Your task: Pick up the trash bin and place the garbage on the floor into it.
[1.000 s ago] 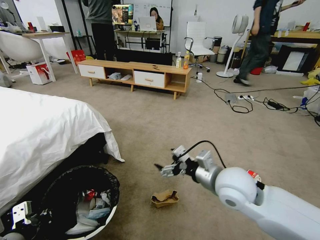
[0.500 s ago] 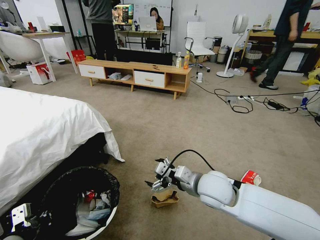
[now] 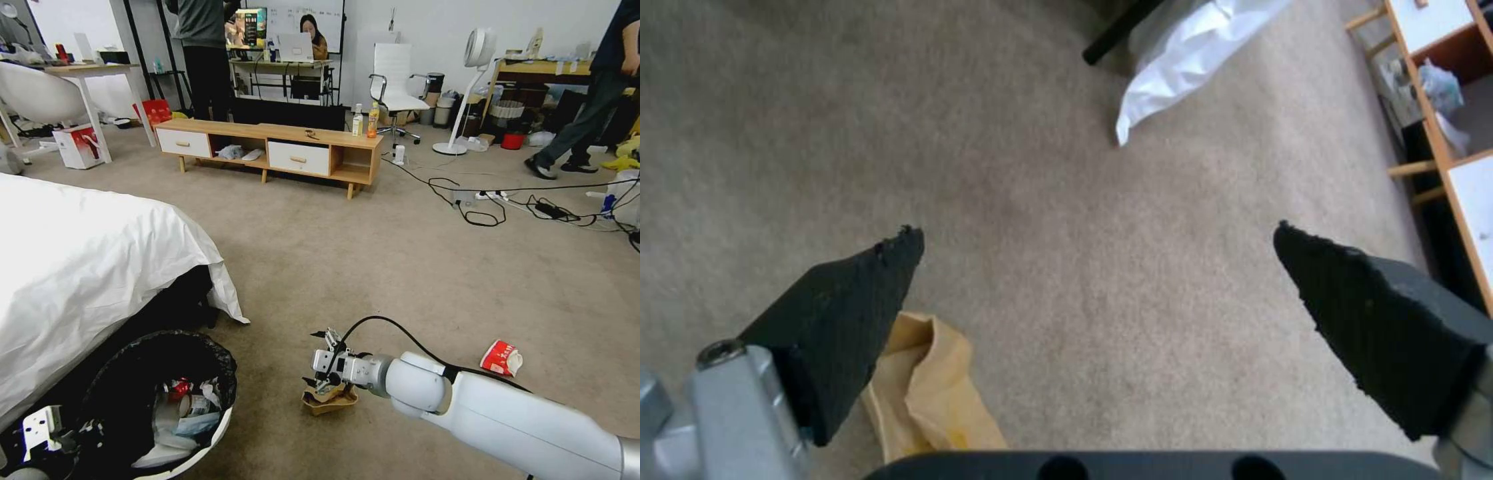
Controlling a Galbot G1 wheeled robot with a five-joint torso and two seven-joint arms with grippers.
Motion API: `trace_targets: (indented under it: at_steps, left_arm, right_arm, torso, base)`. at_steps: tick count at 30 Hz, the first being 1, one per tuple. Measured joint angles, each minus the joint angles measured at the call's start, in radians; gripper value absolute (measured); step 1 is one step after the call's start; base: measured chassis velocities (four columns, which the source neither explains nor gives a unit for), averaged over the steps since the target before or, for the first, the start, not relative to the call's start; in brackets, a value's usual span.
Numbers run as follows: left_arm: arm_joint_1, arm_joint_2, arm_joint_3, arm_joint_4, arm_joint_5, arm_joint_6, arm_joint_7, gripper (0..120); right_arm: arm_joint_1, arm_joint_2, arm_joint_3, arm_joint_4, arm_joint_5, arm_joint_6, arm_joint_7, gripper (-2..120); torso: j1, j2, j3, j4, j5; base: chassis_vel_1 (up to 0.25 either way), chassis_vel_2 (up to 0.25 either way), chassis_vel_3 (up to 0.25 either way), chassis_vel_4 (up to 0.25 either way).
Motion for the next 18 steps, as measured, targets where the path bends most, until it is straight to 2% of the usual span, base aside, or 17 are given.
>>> trace_targets:
  at_steps: [18]
  left_arm:
    - [-0.021,0.018,0.008,0.036,-0.004,0.0,-0.001,1]
  right_arm:
    - [-0.096,0.042,-0.025,-0.091,-0.038,0.006,-0.001,100]
  torso:
    - [0.0,0.0,0.0,0.0,-0.0001]
  base:
    - [0.0,0.0,0.0,0.0]
